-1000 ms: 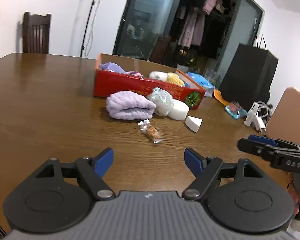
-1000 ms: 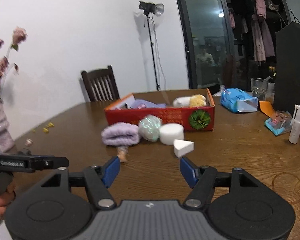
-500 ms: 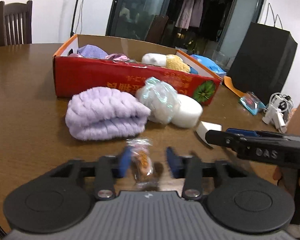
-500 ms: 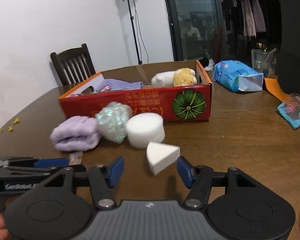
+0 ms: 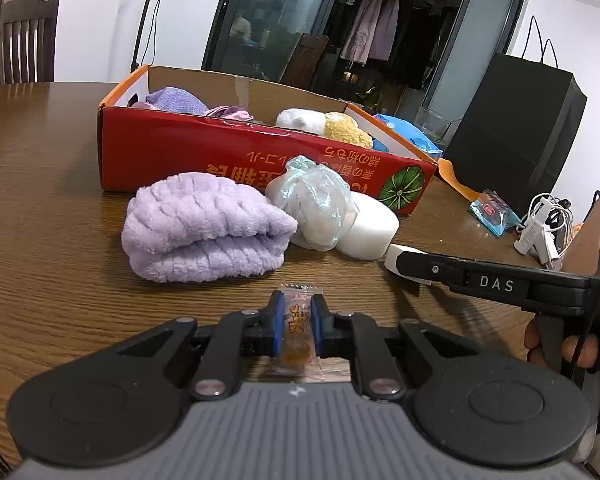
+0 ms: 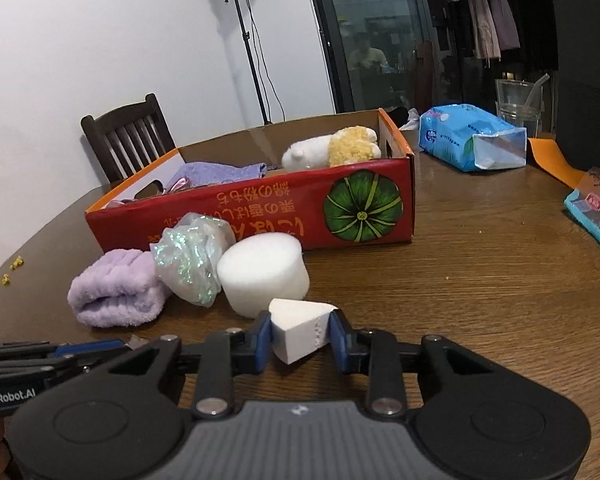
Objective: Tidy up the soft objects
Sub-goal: 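Carry both items to the box and open the left tool over it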
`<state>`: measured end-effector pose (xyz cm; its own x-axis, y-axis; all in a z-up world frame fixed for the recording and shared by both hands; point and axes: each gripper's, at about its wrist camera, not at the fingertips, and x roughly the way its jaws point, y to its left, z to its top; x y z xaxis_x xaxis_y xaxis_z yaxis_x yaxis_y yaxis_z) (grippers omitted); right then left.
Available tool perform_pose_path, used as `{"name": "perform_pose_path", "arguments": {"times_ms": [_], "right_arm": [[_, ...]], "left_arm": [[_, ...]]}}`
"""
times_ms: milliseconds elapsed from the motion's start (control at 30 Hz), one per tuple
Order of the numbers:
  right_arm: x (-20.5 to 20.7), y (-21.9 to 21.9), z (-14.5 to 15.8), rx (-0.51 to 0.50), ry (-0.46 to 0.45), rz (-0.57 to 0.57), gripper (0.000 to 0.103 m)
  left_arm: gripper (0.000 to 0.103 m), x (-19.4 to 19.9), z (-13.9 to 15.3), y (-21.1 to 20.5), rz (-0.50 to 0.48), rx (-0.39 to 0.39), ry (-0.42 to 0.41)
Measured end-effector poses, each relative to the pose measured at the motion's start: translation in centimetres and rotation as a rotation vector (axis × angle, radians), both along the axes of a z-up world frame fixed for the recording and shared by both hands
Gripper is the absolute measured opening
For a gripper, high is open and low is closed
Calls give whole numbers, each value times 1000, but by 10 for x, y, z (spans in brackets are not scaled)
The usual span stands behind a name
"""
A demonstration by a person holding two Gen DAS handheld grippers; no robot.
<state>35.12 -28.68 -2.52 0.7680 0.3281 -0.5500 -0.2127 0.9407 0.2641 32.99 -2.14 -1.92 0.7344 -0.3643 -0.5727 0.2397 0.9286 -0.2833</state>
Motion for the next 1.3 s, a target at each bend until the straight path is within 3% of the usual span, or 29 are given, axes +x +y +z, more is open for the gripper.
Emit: {"name": "perform_pose_path", "arguments": {"times_ms": [200,267,367,567,733,867,967,1100,1300], "right_arm": [[-5,-2,1,7,-12,-12,29],[-20,2,4,-29,-25,-11,27],[-56,3,9,7,-30,30,27],[-109,5,22,5,-52,80,27],[-111,1,55,15,-143,108,27],[-73,3,93,-39,-237,142,27],[-15,11,118,-49,-257,199,27],[94,32,129,-29,-153,265,29],[229,64,113,-37,-25,240,30]], "left_arm": [[14,-3,2,1,19,13,14],[14,-15,6,2,32,16,14],[14,-46,15,5,20,-32,1],[14,-85,42,8,18,-40,-63],[14,-67,77,10,-9,-50,-148],[14,-11,113,11,-40,-33,-194],[15,60,128,11,-44,-21,-150],[15,170,121,13,19,-1,-18],[18,267,86,20,76,5,110]]}}
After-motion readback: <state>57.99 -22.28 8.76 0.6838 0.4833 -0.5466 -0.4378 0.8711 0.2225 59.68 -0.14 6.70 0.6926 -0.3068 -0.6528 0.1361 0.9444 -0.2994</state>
